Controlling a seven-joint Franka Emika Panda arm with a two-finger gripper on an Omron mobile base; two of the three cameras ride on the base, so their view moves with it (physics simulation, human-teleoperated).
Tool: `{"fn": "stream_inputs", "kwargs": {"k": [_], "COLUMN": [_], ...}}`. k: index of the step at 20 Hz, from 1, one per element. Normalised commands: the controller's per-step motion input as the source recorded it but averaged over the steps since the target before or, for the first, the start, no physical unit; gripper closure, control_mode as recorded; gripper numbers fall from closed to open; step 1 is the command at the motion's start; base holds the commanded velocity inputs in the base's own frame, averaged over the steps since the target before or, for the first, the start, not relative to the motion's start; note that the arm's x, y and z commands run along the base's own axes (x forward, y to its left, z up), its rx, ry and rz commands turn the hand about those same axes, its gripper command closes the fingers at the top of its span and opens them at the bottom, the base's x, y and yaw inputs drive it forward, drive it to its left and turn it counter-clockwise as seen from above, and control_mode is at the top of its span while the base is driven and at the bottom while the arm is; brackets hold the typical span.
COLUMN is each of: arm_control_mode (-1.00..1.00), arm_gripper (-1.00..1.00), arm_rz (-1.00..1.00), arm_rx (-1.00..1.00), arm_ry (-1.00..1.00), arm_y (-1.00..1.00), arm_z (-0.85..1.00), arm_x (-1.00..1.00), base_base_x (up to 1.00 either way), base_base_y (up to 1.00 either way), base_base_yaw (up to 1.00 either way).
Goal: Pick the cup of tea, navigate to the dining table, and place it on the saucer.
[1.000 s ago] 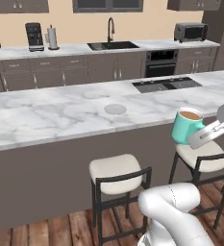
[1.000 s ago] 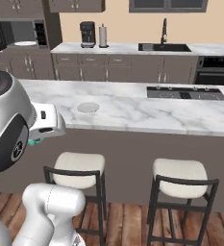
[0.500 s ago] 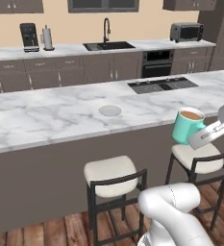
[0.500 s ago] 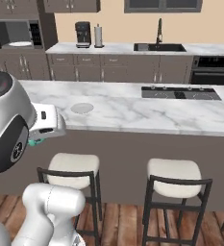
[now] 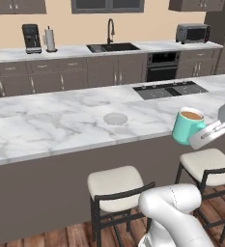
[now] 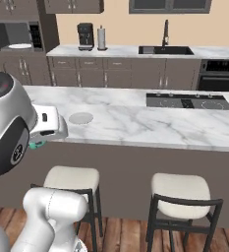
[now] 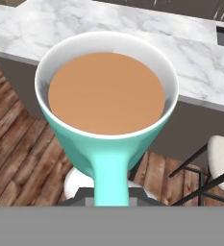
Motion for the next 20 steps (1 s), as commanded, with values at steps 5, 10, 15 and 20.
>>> {"fn": "stream_inputs", "kwargs": {"k": [5,10,15,20], "arm_control_mode": [1.00,1.00,-1.00,-1.00], "arm_gripper": [1.00,1.00,1.00,1.00], "arm_rz": [0.00,0.00,0.06,0.28], "arm_rx": [0.00,0.00,0.00,0.00], "arm_ry": [0.00,0.00,0.06,0.22], "arm_y": [0.00,0.00,-0.10,-0.34], "arm_z": [0.00,0.00,0.04,0.17], "arm_x": [0.00,0.00,0.36,1.00], "base_base_x": [0.00,0.00,0.13,0.00], "base_base_y": [0.00,0.00,-0.03,0.00], "base_base_yaw": [0.00,0.00,0.01,0.00]}}
